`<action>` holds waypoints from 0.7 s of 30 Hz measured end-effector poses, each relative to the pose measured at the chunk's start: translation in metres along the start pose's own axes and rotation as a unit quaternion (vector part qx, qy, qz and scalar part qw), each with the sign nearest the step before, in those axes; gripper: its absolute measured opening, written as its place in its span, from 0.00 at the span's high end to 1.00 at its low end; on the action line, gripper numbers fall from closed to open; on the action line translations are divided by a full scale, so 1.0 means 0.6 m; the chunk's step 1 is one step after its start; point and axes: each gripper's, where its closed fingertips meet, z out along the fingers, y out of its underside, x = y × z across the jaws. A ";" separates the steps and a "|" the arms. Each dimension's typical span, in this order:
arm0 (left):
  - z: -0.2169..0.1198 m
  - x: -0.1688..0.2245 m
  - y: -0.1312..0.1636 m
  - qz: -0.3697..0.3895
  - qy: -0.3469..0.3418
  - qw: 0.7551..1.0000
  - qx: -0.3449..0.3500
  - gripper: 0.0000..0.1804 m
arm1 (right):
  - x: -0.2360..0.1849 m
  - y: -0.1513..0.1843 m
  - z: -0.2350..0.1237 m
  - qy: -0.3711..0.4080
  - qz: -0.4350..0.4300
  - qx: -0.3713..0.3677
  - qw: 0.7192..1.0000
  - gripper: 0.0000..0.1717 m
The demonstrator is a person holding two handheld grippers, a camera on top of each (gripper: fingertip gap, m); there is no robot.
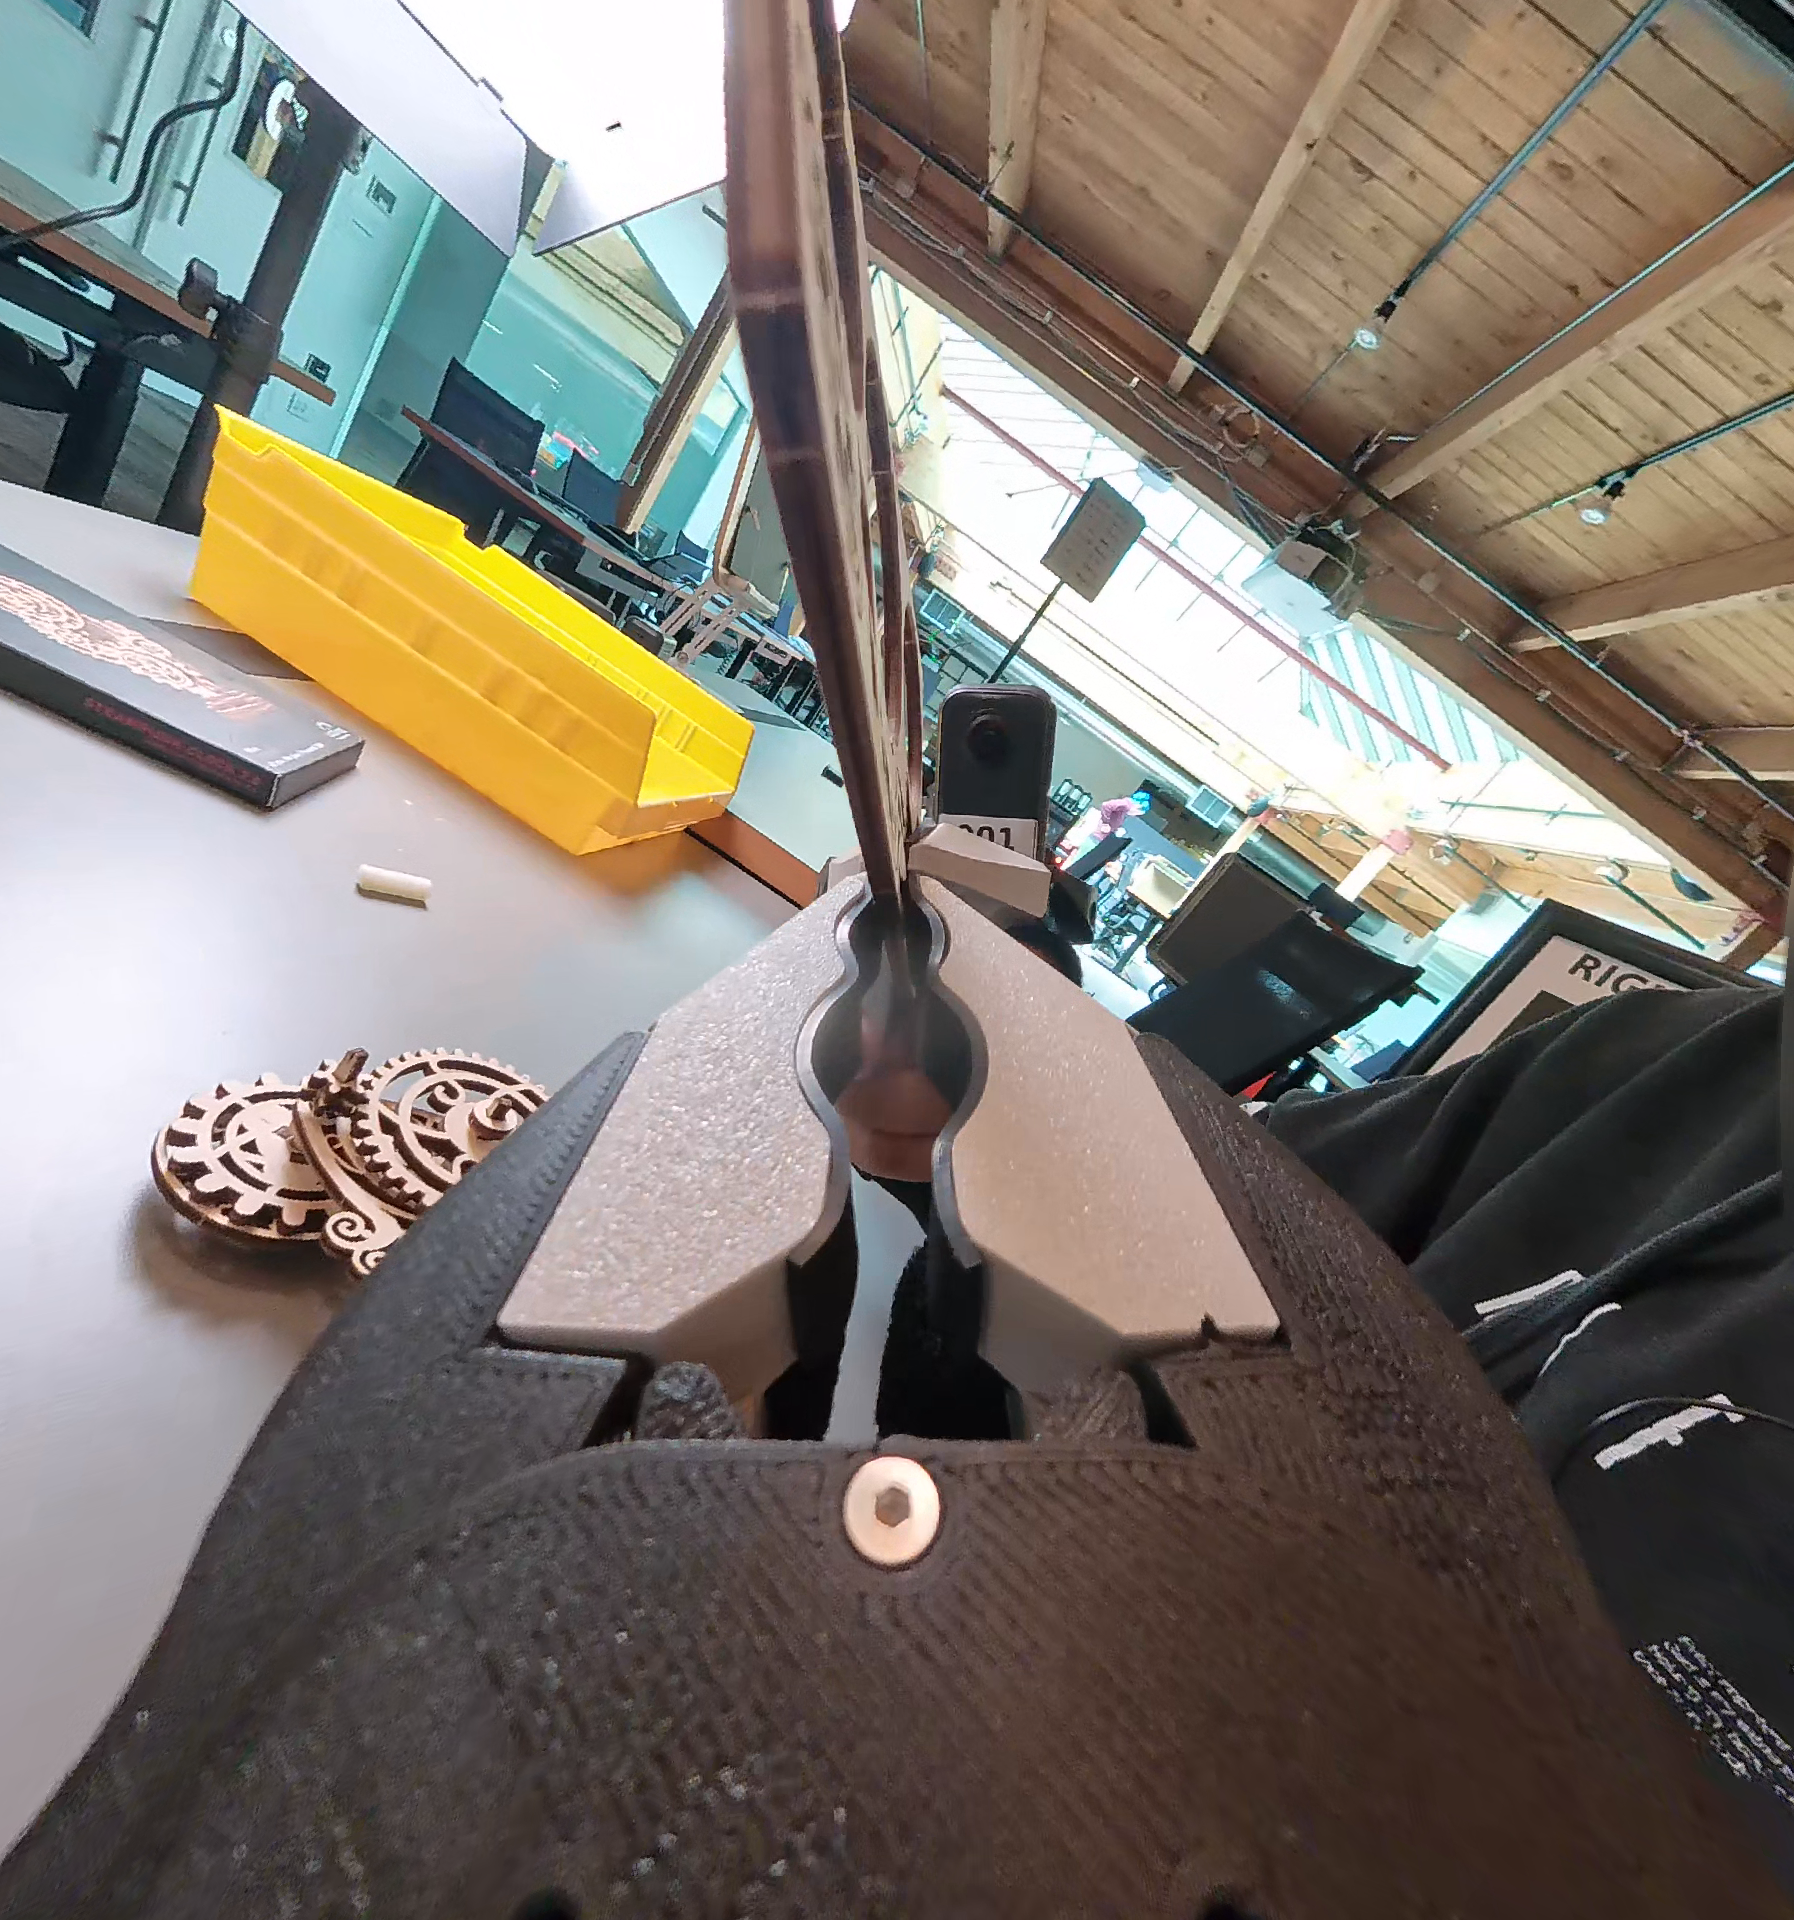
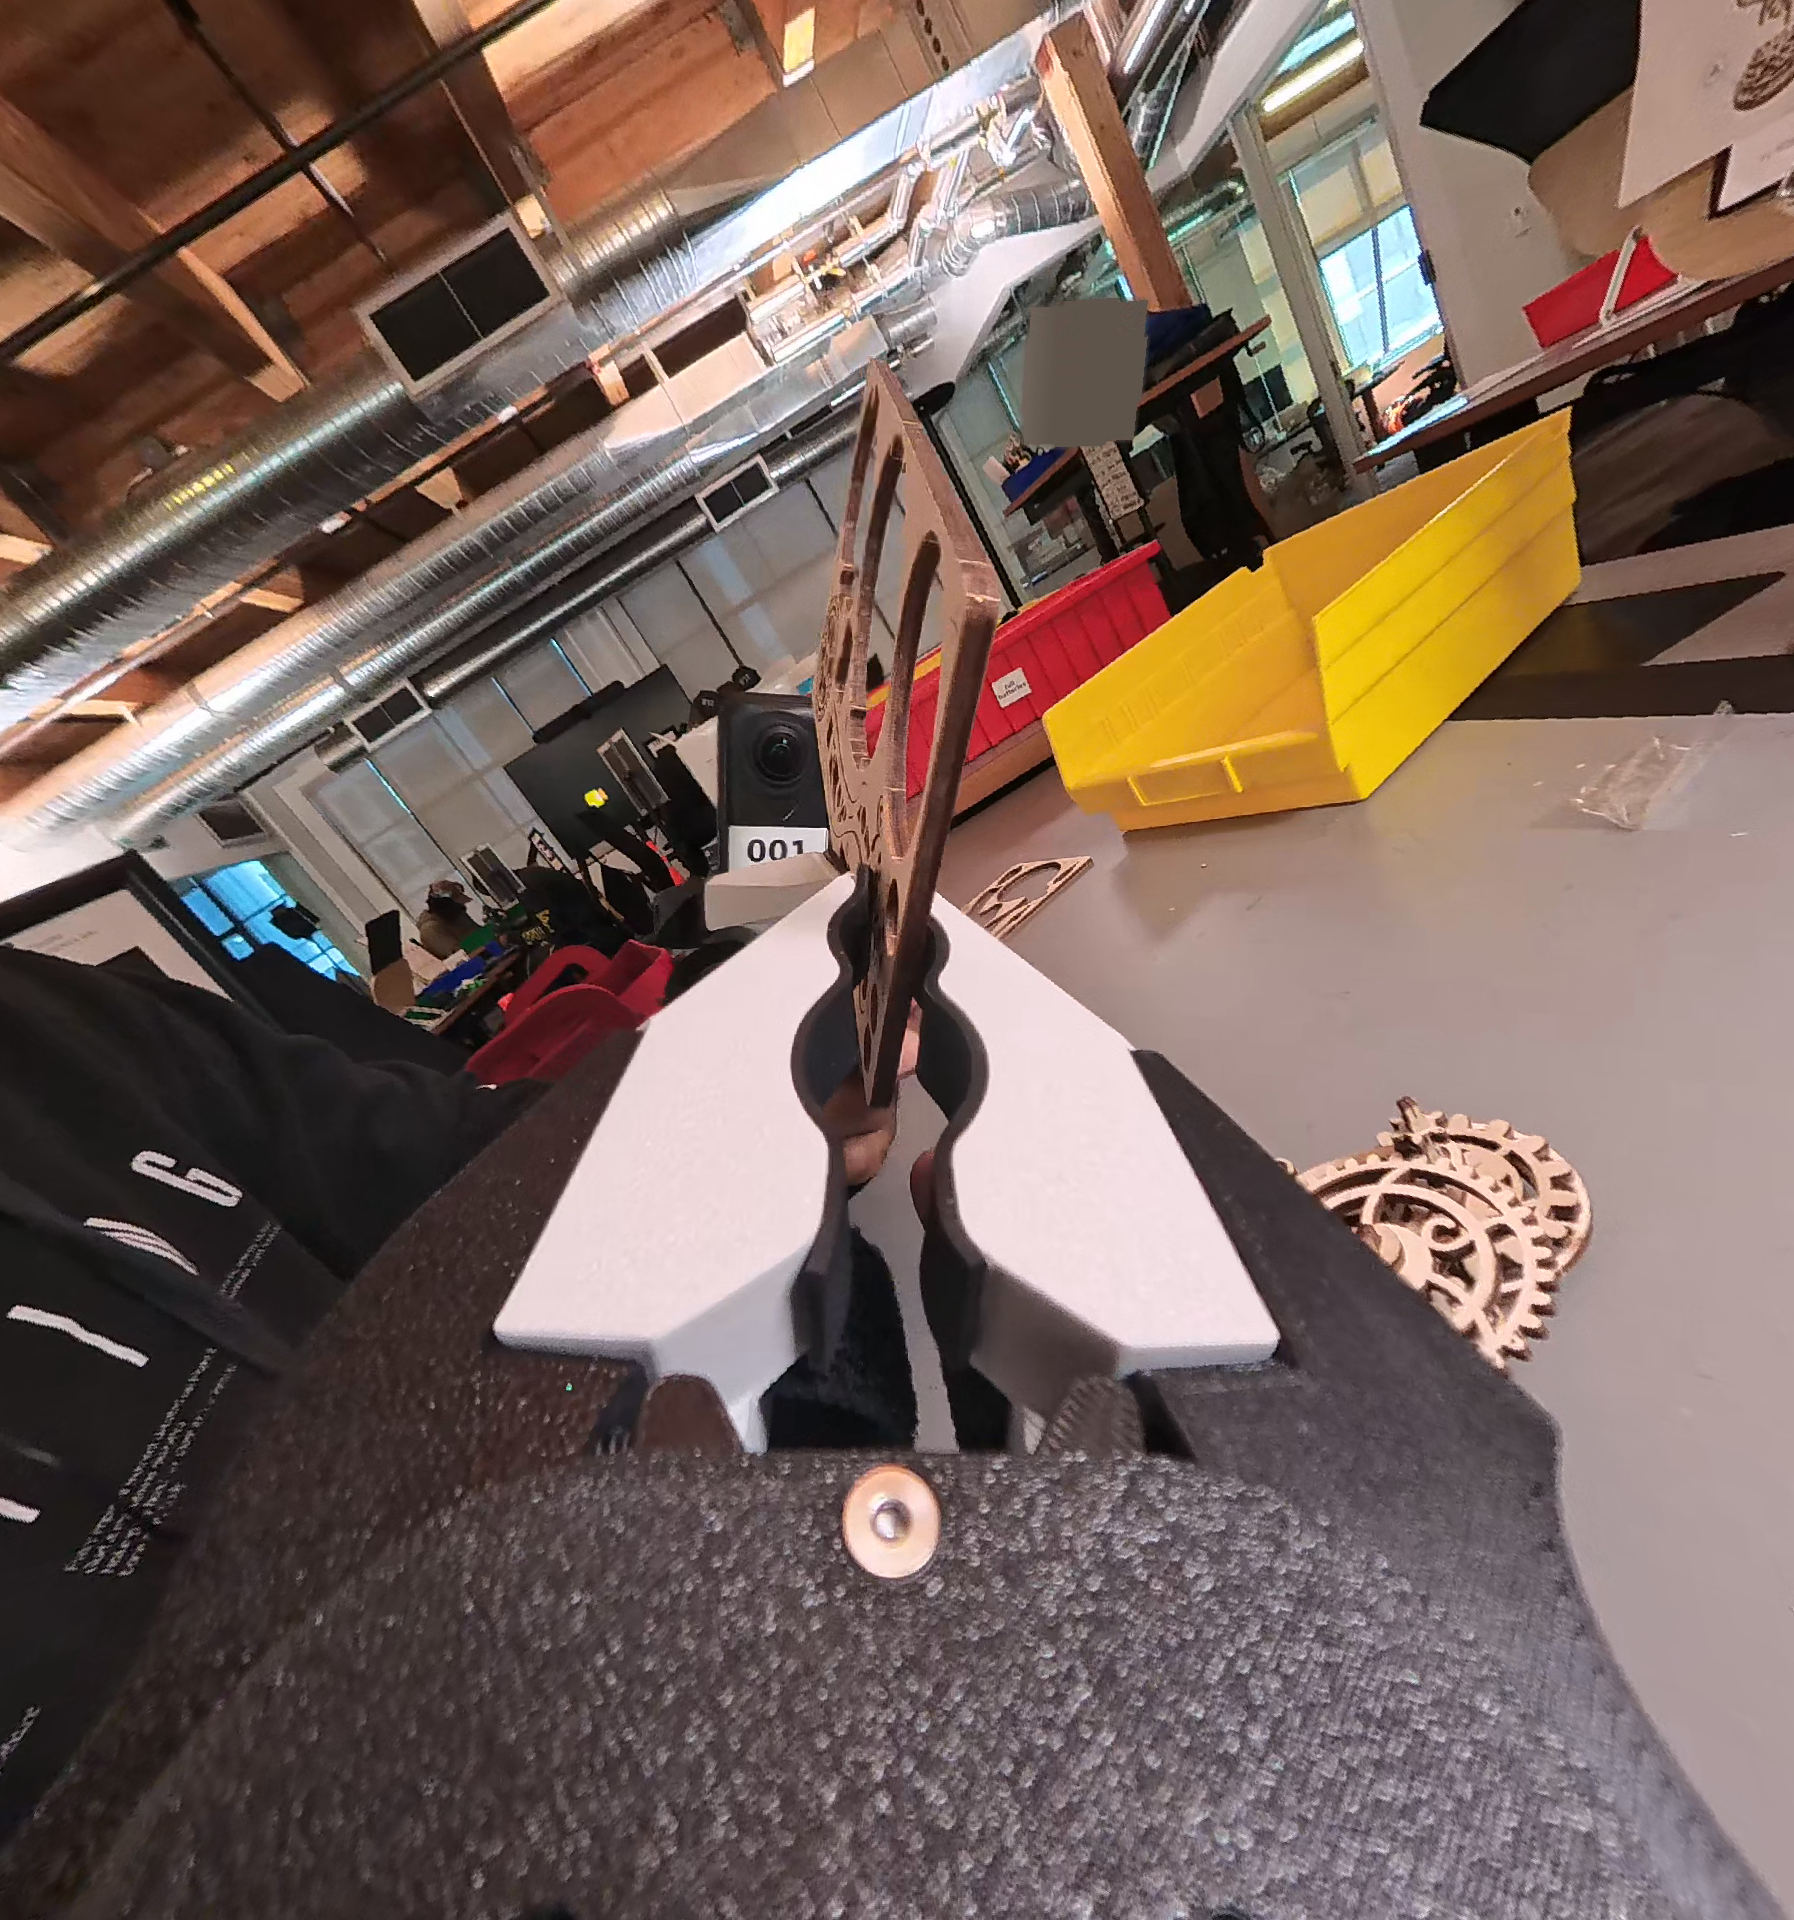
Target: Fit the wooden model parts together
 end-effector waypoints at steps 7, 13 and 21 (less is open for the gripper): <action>0.000 -0.001 0.004 0.030 -0.010 0.999 -0.007 0.99 | 0.004 0.004 -0.002 0.007 -0.008 -0.006 1.000 0.98; 0.001 0.012 -0.001 0.025 0.013 1.000 -0.002 0.99 | -0.009 -0.004 0.000 -0.018 -0.005 0.012 1.000 0.98; -0.009 0.004 -0.007 0.001 0.012 1.000 0.016 0.99 | -0.005 0.016 0.006 -0.030 0.027 -0.010 0.999 0.98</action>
